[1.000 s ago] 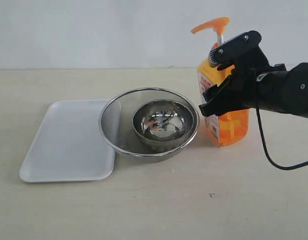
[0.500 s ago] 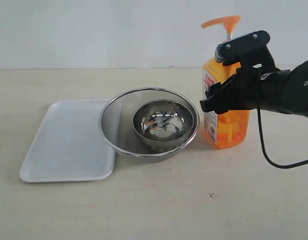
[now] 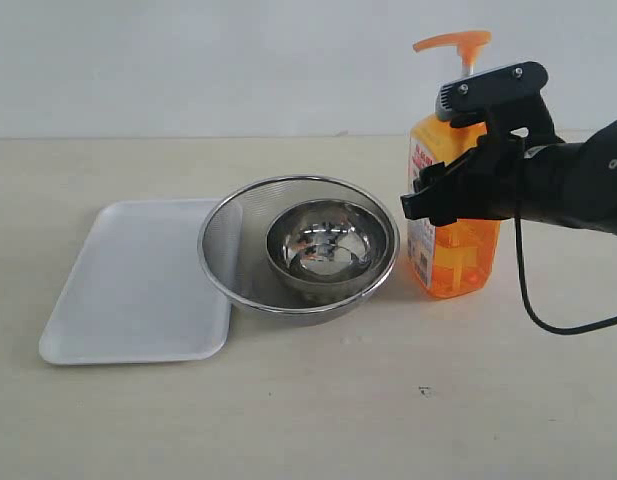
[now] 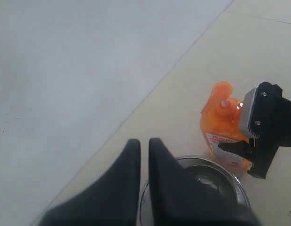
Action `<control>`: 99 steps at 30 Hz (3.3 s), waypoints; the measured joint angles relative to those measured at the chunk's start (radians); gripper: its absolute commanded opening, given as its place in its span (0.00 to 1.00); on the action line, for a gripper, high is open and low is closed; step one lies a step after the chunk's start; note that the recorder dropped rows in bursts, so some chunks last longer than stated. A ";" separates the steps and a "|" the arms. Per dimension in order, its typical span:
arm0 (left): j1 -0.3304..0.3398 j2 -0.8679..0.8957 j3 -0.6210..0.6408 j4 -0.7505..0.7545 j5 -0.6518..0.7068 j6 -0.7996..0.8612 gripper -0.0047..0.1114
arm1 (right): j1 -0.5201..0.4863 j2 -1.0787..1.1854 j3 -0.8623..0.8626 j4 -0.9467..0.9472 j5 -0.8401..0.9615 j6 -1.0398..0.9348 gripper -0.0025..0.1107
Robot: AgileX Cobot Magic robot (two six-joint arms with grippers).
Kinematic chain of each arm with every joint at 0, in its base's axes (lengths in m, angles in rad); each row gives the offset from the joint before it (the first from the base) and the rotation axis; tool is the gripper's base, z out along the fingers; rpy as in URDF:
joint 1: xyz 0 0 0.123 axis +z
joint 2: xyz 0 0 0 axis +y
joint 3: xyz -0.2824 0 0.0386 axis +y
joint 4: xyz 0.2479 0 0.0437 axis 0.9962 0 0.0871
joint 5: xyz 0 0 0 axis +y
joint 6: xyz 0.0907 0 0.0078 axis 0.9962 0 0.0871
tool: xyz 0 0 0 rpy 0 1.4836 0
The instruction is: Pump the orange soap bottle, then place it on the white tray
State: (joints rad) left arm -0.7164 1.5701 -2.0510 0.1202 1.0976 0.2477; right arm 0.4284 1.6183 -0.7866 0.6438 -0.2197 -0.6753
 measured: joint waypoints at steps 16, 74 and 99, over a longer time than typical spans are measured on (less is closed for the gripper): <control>0.000 -0.106 0.000 0.102 0.063 -0.074 0.08 | 0.000 0.000 0.000 0.000 -0.004 0.006 0.02; 0.000 -0.880 0.913 0.260 0.125 -0.573 0.08 | 0.000 -0.002 0.000 0.005 0.011 -0.001 0.02; 0.000 -1.175 1.260 0.257 0.125 -0.761 0.08 | 0.000 -0.039 0.011 0.025 0.062 0.003 0.02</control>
State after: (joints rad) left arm -0.7164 0.3949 -0.7906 0.3775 1.2229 -0.5130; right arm 0.4284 1.5791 -0.7759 0.6690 -0.1572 -0.6719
